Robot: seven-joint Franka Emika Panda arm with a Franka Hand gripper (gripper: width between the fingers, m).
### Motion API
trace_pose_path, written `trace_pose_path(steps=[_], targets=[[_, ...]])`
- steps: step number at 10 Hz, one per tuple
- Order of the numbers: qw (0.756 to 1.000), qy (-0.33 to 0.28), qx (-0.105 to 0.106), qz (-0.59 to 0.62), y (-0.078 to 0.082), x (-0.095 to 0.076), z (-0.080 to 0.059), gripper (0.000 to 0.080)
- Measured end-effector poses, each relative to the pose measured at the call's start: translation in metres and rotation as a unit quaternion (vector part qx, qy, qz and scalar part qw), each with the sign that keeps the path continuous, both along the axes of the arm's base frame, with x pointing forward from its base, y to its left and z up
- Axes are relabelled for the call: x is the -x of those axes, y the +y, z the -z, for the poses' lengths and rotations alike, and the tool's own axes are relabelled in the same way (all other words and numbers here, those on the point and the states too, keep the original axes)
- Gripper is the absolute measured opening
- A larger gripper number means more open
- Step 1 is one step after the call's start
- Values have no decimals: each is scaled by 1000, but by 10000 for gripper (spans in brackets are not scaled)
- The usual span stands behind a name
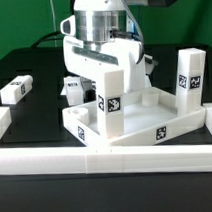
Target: Assemble desk
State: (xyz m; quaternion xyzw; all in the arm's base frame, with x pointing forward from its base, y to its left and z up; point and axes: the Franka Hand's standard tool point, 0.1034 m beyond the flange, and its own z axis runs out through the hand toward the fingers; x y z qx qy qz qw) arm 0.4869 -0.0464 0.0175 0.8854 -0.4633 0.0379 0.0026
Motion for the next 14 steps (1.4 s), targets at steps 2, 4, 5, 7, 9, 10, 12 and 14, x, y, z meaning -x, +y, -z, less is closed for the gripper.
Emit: trace_pose_path(steps=[2,4,5,7,9,10,12,14], targets=[[1000,3,1,0,0,2,3,622],[1000,6,1,-1,0,3,6,444],[1000,6,1,-4,3,3,6,262],[1000,7,1,-7,6,3,7,130],[1000,4,3,-4,3,2,6,61],[1000,4,3,-4,3,2,6,61],[1000,3,3,-5,3,1,6,61],[1000,3,3,-6,3,0,5,61]])
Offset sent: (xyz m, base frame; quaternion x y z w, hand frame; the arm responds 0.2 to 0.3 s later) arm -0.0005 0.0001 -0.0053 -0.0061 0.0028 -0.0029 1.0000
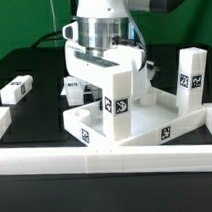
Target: Assemble desk
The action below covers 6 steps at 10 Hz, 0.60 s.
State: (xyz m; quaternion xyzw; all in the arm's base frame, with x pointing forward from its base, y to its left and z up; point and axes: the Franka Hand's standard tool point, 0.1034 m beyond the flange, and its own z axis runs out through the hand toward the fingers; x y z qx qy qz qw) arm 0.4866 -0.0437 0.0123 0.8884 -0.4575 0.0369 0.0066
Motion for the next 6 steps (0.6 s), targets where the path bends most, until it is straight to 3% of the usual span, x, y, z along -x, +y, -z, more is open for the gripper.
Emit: trace_pose_path(steps=[6], targets=[[998,4,8,-57,-17,0,-4,60]])
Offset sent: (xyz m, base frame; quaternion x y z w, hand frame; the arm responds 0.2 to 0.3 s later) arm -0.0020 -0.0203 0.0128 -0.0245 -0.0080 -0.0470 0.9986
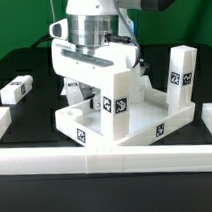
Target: Assemble desk
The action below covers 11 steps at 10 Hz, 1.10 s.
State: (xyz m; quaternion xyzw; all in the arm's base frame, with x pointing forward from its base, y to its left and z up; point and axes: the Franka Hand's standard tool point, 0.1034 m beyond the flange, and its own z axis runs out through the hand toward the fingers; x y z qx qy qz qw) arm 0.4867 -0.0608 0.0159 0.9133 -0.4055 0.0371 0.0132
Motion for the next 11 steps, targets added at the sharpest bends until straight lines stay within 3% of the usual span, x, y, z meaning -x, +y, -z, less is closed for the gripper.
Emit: trace_pose_path(steps=[6,11], targets=[[989,8,9,-150,0,0,0,60],[956,15,19,-292,-1,-1,0,60]])
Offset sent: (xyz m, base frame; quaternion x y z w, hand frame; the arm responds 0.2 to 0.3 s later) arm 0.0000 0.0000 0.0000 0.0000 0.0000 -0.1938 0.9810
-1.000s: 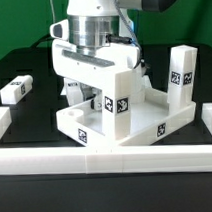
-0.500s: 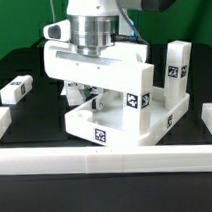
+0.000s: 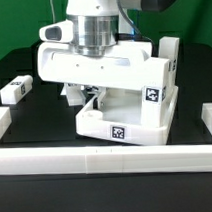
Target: Assemble desk
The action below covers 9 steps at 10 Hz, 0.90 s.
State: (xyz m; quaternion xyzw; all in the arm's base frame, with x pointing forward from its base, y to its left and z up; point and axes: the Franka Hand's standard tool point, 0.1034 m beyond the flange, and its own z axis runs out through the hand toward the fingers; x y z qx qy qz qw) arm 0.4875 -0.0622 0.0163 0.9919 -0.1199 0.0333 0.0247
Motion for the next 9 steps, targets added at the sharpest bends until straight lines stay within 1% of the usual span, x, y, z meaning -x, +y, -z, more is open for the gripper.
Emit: trace_pose_path(steps=[2,4,5,8,9], targets=[[999,2,4,-54,0,-1,-1,60],[992,-4,14,-128,12,-19,-7,60],[989,-3,18,-147,15,-22,-7,60],[975,2,25,-221,12,-22,-7,60],[965,5,29,-260,11,-22,-7,60]])
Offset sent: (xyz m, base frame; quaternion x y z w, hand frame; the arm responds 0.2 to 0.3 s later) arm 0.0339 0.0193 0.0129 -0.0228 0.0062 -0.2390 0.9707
